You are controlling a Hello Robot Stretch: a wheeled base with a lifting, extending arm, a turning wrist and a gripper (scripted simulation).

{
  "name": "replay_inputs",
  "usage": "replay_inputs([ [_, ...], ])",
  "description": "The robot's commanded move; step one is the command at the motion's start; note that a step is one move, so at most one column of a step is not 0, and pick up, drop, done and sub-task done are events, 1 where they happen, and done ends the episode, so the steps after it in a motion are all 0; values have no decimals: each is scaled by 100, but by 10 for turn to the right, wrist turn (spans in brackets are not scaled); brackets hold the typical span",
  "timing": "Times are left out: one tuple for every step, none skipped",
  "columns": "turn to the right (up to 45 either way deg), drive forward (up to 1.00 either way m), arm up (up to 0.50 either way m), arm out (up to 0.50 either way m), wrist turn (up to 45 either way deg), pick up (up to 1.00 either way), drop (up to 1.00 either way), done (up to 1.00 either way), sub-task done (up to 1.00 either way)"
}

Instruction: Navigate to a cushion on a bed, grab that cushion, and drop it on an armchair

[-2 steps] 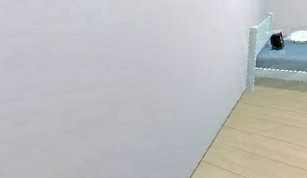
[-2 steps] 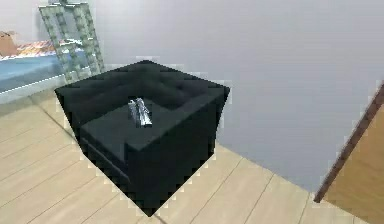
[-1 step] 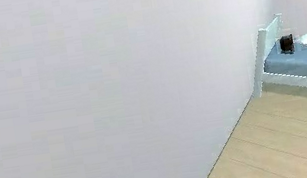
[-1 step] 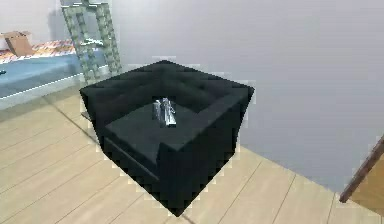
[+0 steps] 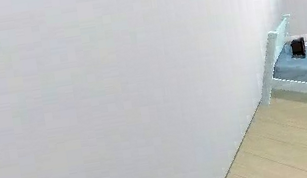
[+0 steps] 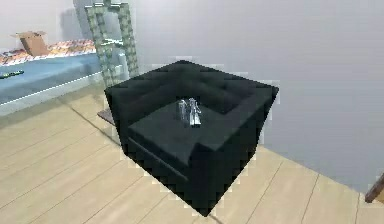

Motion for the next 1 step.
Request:
replay_inputs([
  [450,0,0,0,0,0,0,0,0],
])
